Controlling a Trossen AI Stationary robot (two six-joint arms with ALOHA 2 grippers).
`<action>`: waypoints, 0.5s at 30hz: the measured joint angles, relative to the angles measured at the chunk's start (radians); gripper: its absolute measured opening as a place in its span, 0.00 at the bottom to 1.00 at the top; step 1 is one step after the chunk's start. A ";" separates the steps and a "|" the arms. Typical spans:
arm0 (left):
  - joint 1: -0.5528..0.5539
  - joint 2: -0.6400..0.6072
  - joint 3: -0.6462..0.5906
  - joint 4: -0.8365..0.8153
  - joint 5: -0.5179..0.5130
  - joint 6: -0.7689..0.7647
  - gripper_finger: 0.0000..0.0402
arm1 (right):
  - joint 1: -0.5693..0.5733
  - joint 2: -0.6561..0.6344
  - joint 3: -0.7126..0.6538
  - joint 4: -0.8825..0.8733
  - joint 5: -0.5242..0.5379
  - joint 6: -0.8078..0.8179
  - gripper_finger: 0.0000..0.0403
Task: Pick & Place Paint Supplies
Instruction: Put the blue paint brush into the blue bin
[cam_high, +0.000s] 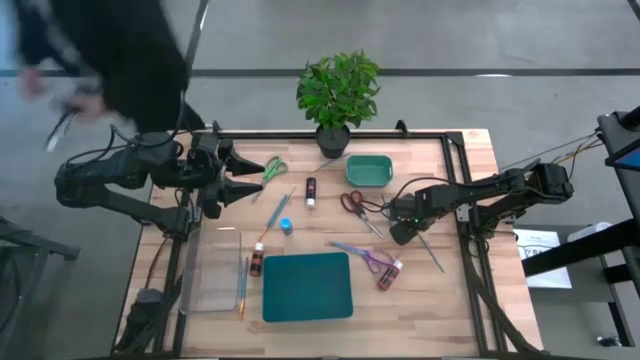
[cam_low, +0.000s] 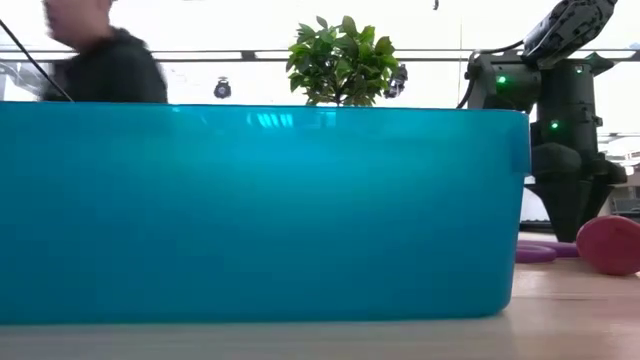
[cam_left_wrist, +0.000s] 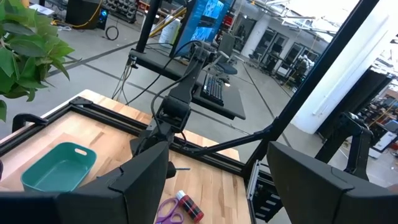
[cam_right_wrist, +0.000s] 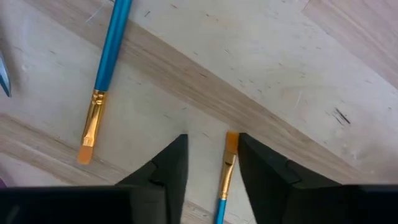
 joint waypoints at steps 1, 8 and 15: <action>0.000 0.000 0.000 0.000 0.000 0.000 0.70 | 0.000 0.000 0.000 0.000 0.000 0.000 0.27; 0.000 0.000 0.000 0.000 0.000 -0.001 0.70 | 0.001 0.000 -0.001 0.002 -0.001 -0.004 0.14; 0.000 0.000 0.000 0.000 -0.002 -0.004 0.70 | 0.001 0.000 -0.005 0.008 -0.002 -0.015 0.03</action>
